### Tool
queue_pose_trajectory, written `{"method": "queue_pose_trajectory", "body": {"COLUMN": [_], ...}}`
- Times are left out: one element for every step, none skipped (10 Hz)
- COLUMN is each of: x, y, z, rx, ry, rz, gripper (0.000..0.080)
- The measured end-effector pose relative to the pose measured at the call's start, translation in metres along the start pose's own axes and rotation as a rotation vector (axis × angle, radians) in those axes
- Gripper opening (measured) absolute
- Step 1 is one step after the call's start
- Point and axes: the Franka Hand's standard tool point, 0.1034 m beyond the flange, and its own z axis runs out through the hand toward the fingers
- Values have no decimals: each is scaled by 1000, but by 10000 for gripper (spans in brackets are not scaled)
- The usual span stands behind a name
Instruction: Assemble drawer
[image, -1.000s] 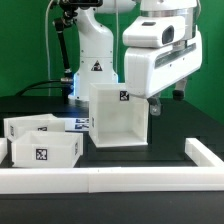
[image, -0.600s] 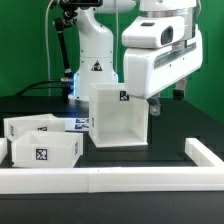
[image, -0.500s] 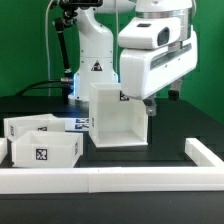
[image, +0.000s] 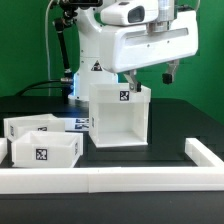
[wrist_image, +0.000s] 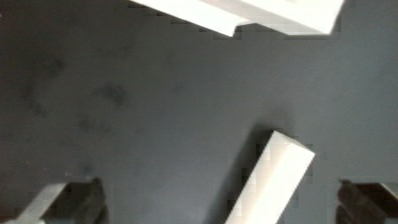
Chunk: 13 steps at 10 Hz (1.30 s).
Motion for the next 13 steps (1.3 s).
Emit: {"method": "queue_pose_trajectory", "body": {"x": [0, 0, 0, -1, -8, -22, -35, -48, -56, -67, -76, -80, -79], "y": [0, 0, -1, -1, -4, -8, -12, -17, -20, -24, -31, -33, -32], "z": [1, 1, 1, 1, 2, 4, 4, 3, 3, 5, 7, 10, 10], "rx": [0, 1, 1, -1, -4, -10, -15, -21, -24, -29, -34, -33, -32], "ry": [-1, -1, -2, -3, -9, -14, -17, -22, -24, -28, -32, -40, -39], "rz": [77, 148, 206, 237, 268, 279, 295, 301, 300, 302, 313, 314, 315], "gripper": [649, 649, 649, 649, 649, 649, 649, 649, 649, 649, 649, 649, 649]}}
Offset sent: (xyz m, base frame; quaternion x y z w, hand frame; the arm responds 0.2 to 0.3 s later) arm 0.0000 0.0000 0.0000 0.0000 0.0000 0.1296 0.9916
